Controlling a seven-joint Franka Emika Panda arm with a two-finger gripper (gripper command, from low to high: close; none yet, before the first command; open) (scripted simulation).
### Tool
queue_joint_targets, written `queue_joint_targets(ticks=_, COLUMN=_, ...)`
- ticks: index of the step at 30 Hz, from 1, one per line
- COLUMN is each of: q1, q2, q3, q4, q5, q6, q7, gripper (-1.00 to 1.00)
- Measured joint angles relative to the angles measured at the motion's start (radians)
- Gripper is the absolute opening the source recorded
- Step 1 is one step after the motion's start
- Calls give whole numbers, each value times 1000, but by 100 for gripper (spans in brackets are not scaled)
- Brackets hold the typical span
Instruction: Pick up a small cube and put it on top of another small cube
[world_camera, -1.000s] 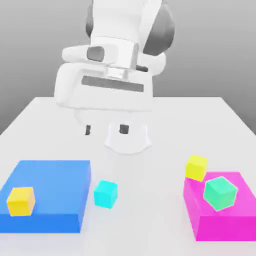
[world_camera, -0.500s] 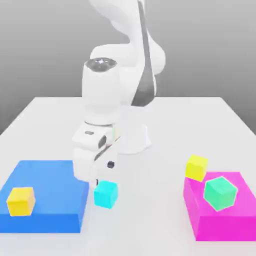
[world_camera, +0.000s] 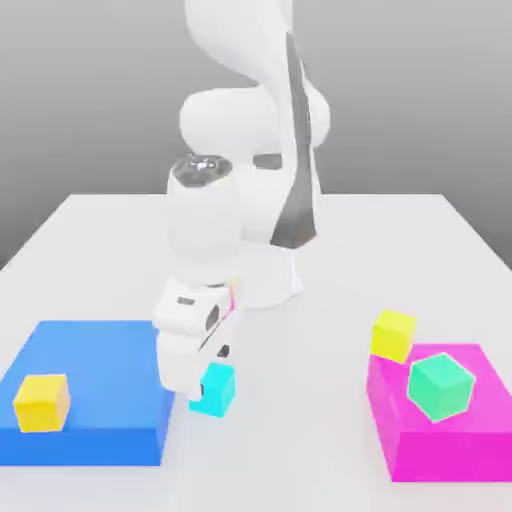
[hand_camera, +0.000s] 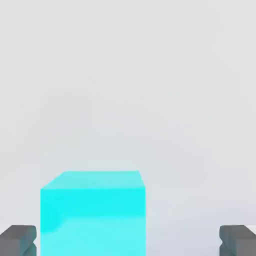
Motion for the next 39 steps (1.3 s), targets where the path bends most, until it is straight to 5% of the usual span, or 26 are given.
queue_joint_targets(ticks=10, q1=-243, q2=135, q3=268, q4=4, q5=142, q6=122, q7=-124, gripper=0)
queue_joint_targets(ticks=11, q1=-256, q2=142, q3=279, q4=3, q5=142, q6=128, q7=-127, gripper=-100)
queue_joint_targets(ticks=21, q1=-200, q2=107, q3=225, q4=6, q5=124, q6=94, q7=-104, gripper=-100)
queue_joint_targets(ticks=30, q1=-65, q2=-15, q3=45, q4=-3, q5=-70, q6=-11, q7=49, gripper=-100)
queue_joint_targets(ticks=39, q1=-80, q2=-129, q3=11, q4=-34, q5=-221, q6=-101, q7=146, gripper=-100)
